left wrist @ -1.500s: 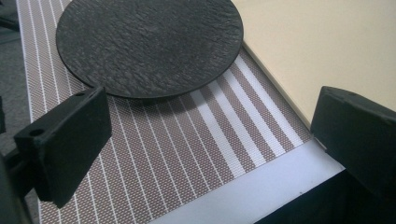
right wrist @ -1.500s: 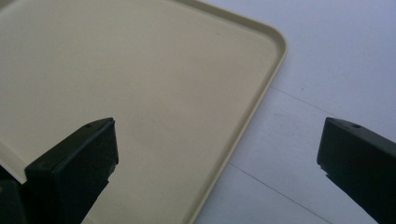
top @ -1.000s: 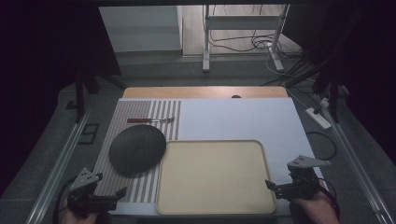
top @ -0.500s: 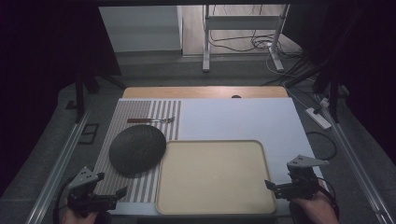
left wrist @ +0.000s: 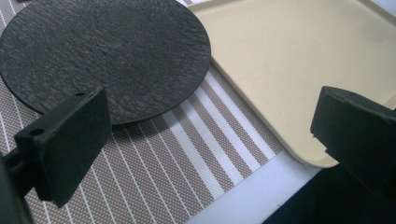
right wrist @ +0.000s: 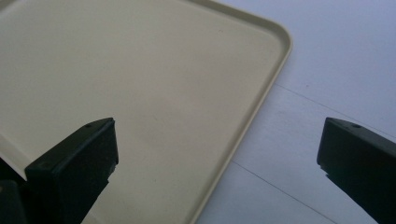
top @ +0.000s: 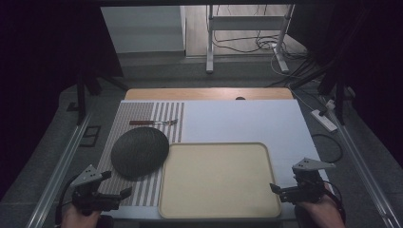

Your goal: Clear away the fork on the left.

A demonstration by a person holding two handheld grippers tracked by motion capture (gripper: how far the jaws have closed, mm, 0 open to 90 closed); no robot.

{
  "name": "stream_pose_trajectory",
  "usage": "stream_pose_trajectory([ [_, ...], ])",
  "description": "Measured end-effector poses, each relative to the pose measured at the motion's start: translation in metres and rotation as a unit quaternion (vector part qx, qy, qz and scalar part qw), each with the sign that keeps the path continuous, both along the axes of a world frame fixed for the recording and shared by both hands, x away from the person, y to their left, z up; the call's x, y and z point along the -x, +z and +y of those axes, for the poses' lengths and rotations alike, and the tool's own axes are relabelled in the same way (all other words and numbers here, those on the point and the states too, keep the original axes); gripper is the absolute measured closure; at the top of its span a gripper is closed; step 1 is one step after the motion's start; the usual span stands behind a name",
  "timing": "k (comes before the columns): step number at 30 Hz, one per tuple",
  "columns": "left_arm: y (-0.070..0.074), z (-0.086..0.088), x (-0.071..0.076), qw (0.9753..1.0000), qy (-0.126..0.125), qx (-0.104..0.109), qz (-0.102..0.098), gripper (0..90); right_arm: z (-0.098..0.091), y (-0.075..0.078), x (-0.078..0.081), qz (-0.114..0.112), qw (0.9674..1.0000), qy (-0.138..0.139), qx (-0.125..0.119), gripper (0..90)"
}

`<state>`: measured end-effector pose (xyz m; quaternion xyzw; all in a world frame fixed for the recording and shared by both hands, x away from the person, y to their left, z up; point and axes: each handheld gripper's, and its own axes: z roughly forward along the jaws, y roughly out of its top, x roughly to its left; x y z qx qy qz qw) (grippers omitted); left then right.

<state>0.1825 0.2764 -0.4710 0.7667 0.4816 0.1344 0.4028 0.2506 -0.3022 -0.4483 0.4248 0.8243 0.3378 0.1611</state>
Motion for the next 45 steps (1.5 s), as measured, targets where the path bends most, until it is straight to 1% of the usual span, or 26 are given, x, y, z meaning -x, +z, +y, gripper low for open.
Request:
stream_pose_trajectory([
  [1, 0.000, 0.000, -0.002, 1.0000, 0.002, -0.004, -0.001, 0.0, 0.000, 0.000, 0.000, 0.000, 1.0000, 0.000, 0.000, 0.0],
  [2, 0.000, 0.000, -0.002, 1.0000, 0.002, -0.004, -0.001, 0.0, 0.000, 0.000, 0.000, 0.000, 1.0000, 0.000, 0.000, 0.0],
  [3, 0.001, 0.001, -0.005, 0.9999, 0.009, -0.010, -0.003, 0.0, 0.000, 0.000, 0.000, 0.001, 1.0000, 0.000, -0.001, 0.0],
  [6, 0.002, 0.003, -0.008, 0.9998, 0.014, -0.014, 0.000, 0.0, 0.000, 0.000, 0.000, 0.001, 1.0000, 0.001, -0.001, 0.0],
  [7, 0.001, 0.003, -0.010, 0.9997, 0.017, -0.019, 0.000, 0.0, 0.000, 0.000, 0.000, 0.001, 1.0000, 0.001, -0.001, 0.0],
  [9, 0.000, 0.002, -0.013, 0.9997, 0.016, -0.020, 0.004, 0.0, 0.000, 0.000, 0.000, 0.001, 1.0000, 0.001, -0.001, 0.0],
  [13, 0.001, 0.000, -0.018, 0.9996, 0.016, -0.023, 0.006, 0.0, 0.000, 0.000, 0.000, 0.001, 1.0000, 0.001, -0.001, 0.0],
  [18, 0.003, 0.000, -0.025, 0.9994, 0.024, -0.025, 0.007, 0.0, 0.000, 0.000, 0.000, 0.001, 1.0000, 0.002, -0.001, 0.0],
  [21, 0.004, 0.001, -0.033, 0.9990, 0.029, -0.035, 0.005, 0.0, 0.000, 0.000, 0.000, 0.002, 1.0000, 0.001, -0.002, 0.0],
  [23, 0.004, 0.001, -0.036, 0.9990, 0.029, -0.032, 0.006, 0.0, 0.000, 0.000, 0.000, 0.002, 1.0000, 0.002, -0.002, 0.0],
  [24, 0.004, 0.002, -0.041, 0.9992, 0.028, -0.028, 0.011, 0.0, 0.000, 0.000, 0.000, 0.001, 1.0000, 0.001, -0.002, 0.0],
  [26, 0.004, 0.002, -0.046, 0.9992, 0.027, -0.027, 0.015, 0.0, 0.000, 0.000, 0.000, 0.001, 1.0000, 0.001, -0.002, 0.0],
  [29, 0.004, 0.002, -0.053, 0.9990, 0.029, -0.031, 0.015, 0.0, 0.000, 0.000, 0.000, 0.001, 1.0000, 0.001, -0.001, 0.0],
  [32, 0.006, 0.003, -0.060, 0.9991, 0.031, -0.024, 0.015, 0.0, 0.000, 0.000, 0.000, 0.001, 1.0000, 0.001, -0.001, 0.0],
  [34, 0.006, 0.003, -0.065, 0.9991, 0.031, -0.026, 0.014, 0.0, 0.000, 0.000, 0.000, 0.001, 1.0000, 0.001, -0.001, 0.0],
  [38, 0.005, 0.001, -0.076, 0.9989, 0.025, -0.030, 0.027, 0.0, 0.000, 0.000, 0.000, 0.001, 1.0000, 0.001, -0.001, 0.0],
  [41, 0.005, -0.002, -0.083, 0.9987, 0.022, -0.032, 0.031, 0.0, 0.000, 0.000, 0.000, 0.001, 1.0000, 0.002, -0.001, 0.0],
  [45, 0.006, -0.003, -0.094, 0.9989, 0.023, -0.023, 0.033, 0.0, 0.000, 0.000, 0.000, 0.001, 1.0000, 0.002, -0.001, 0.0],
])
